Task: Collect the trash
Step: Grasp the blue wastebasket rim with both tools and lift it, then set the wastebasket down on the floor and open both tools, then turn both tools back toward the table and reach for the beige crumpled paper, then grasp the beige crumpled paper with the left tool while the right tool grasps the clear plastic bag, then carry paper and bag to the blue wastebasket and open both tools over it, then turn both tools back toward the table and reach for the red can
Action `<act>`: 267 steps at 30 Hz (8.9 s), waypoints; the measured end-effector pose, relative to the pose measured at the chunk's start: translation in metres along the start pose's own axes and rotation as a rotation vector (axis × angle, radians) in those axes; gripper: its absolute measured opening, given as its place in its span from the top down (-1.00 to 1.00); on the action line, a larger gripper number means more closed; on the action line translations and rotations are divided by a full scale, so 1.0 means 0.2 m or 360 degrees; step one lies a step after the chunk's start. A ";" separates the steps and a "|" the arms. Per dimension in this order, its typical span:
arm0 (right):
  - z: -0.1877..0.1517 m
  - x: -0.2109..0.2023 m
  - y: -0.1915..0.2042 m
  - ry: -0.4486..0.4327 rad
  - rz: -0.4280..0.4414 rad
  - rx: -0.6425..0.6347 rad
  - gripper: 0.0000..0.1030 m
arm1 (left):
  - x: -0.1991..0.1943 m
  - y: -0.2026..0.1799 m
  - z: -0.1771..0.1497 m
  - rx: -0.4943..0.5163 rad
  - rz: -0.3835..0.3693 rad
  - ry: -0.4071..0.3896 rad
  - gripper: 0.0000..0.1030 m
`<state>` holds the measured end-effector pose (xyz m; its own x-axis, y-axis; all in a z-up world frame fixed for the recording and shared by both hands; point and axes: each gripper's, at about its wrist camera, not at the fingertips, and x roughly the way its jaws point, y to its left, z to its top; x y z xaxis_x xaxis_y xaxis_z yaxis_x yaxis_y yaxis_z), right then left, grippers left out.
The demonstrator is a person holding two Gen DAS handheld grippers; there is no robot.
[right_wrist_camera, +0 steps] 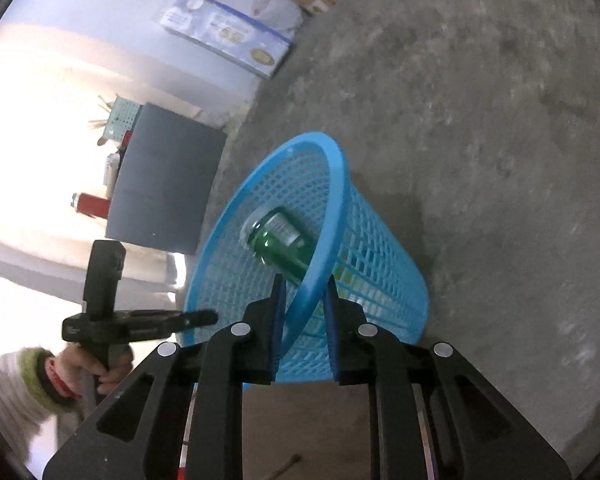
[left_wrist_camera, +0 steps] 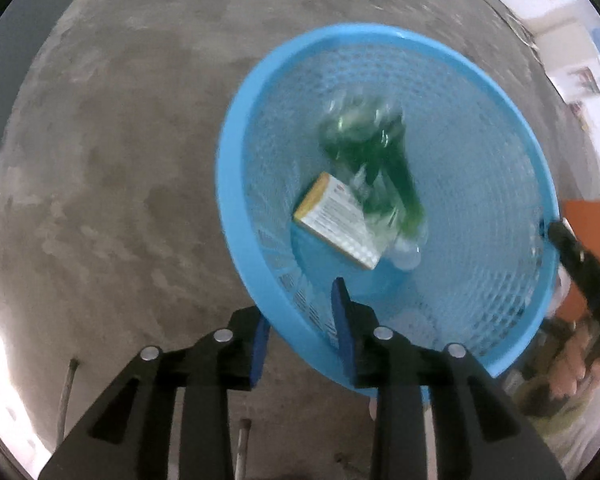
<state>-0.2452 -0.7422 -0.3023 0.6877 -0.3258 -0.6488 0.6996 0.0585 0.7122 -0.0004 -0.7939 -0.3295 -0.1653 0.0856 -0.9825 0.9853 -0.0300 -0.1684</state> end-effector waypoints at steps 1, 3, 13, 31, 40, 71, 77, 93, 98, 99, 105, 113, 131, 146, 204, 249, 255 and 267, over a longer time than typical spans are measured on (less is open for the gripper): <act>-0.02 0.00 -0.01 -0.0007 -0.0025 -0.0033 0.67 | 0.01 0.00 -0.01 0.0031 -0.0008 0.0023 0.33; -0.08 0.02 -0.05 0.0025 -0.0109 -0.0070 0.67 | 0.07 0.00 -0.05 0.0070 -0.0012 0.0129 0.25; -0.39 -0.08 -0.16 0.0192 -0.0299 -0.0061 0.18 | -0.16 -0.07 -0.20 -0.0016 0.0216 0.0292 -0.45; -0.85 -1.48 0.72 -0.0327 -0.0198 -0.0514 -0.54 | -1.88 -0.55 -1.91 -0.0302 -0.0021 -0.0951 -0.61; -1.42 -1.52 1.30 -0.0308 -0.0310 -0.1245 -0.84 | -1.61 -0.50 -3.16 -0.0803 0.0243 -0.1561 -0.77; -2.33 -1.08 2.01 0.0201 0.0176 -0.2086 -0.84 | -1.25 -0.27 -4.19 -0.1599 0.0611 -0.1706 -0.89; -2.41 -1.01 2.10 0.0395 0.0377 -0.2055 -0.84 | -1.23 -0.25 -4.27 -0.1649 0.0485 -0.1709 -0.89; -2.21 -1.06 1.92 0.0486 0.0374 -0.1726 -0.84 | -1.03 0.08 -4.06 -0.2131 -0.0253 -0.1589 -0.89; -2.14 -1.05 1.90 0.0475 0.0366 -0.1678 -0.84 | -1.03 0.15 -4.06 -0.2304 -0.0419 -0.1665 -0.89; -2.13 -1.04 1.90 0.0481 0.0364 -0.1665 -0.84 | -1.03 0.17 -4.07 -0.2332 -0.0451 -0.1680 -0.89; -2.12 -0.97 1.85 0.0551 0.0327 -0.1608 -0.84 | -1.05 0.25 -4.09 -0.2533 -0.0587 -0.1712 -0.89; -2.13 -0.94 1.86 0.0556 0.0316 -0.1625 -0.84 | -1.12 0.29 -4.00 -0.2577 -0.0148 -0.1502 -0.89; -2.24 -0.93 1.92 0.0537 0.0276 -0.1766 -0.84 | -1.07 0.24 -3.94 -0.2108 0.0485 -0.1370 0.80; -2.32 -0.86 2.04 0.0587 0.0379 -0.1927 -0.84 | -0.97 -0.05 -4.19 -0.1677 0.0795 -0.1204 0.86; -2.47 -0.68 2.29 0.0698 0.0397 -0.1915 0.70 | -1.11 -0.11 -4.37 -0.1814 0.0573 -0.1530 0.88; -0.13 -0.01 0.59 0.0333 -0.0674 -0.0951 0.71 | -0.44 -0.39 -0.60 -0.0688 0.0107 -0.0163 0.88; -0.07 0.18 0.52 0.0397 -0.0746 -0.1043 0.61 | -0.24 -0.29 -0.46 -0.0748 0.0047 -0.0125 0.48; -0.03 0.10 0.52 0.0316 -0.0736 -0.0987 -0.14 | -0.46 -0.21 -0.55 -0.0939 -0.0135 -0.0289 -0.30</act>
<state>-0.1570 -0.7376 -0.2425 0.2825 -0.2747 -0.9191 0.8627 0.4916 0.1183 -0.0215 -0.6906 -0.2238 -0.1978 -0.1087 -0.9742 0.8181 0.5291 -0.2252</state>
